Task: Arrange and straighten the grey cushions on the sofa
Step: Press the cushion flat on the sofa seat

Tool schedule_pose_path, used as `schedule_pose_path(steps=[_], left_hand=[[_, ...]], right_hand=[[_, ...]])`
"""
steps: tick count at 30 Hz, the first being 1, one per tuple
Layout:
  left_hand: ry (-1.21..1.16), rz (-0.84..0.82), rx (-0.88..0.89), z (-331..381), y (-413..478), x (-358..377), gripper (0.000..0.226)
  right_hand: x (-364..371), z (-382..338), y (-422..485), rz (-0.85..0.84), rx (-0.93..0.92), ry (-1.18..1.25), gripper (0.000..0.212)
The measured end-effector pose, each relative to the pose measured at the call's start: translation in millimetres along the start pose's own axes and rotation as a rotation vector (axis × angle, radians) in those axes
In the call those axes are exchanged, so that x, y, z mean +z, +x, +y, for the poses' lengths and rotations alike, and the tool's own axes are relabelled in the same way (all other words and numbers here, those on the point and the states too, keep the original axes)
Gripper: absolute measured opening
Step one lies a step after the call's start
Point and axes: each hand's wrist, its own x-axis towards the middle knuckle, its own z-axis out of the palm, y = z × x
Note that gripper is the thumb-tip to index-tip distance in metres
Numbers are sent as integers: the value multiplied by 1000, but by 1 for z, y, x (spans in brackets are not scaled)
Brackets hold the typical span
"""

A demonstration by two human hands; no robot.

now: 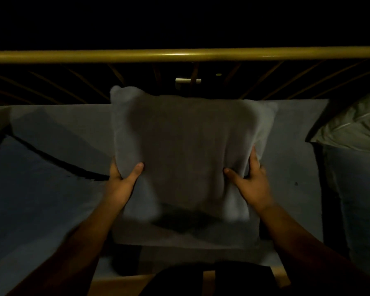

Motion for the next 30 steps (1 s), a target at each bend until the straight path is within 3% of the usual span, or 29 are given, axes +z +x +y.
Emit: schedule_pose_path(steps=[4,8,12,16,19,21,24,27,30], left_hand=[[-67,92,-16,-45,-41,-26,71],[16,29,-53,-71,-54,-45,66],[95,-13,26,-72,-52,-40,71],[344,116,24,-64,-56,-39,94],[586,246,323,-44,-67,-31,77],[767,106,478,-33,-70,-22,74],[938,-151,337,-26,-70,-8,84],[955,-130,268,-15,-76,-1,87],[787,-67,402,8,-91,12,67]], right_hand=[[14,-10,-26,-131,-28,0,108],[38,9,-69,-217,96,-59,105],[51,8,-76,-150,193,-94,107],[58,9,-80,-116,183,-183,108],[66,3,-88,0,-68,-334,103],[71,0,-92,56,-243,-392,93],[76,2,-100,-50,-242,-440,87],[67,0,-101,-158,-161,-380,86],[38,-8,-97,-104,-185,-307,55]])
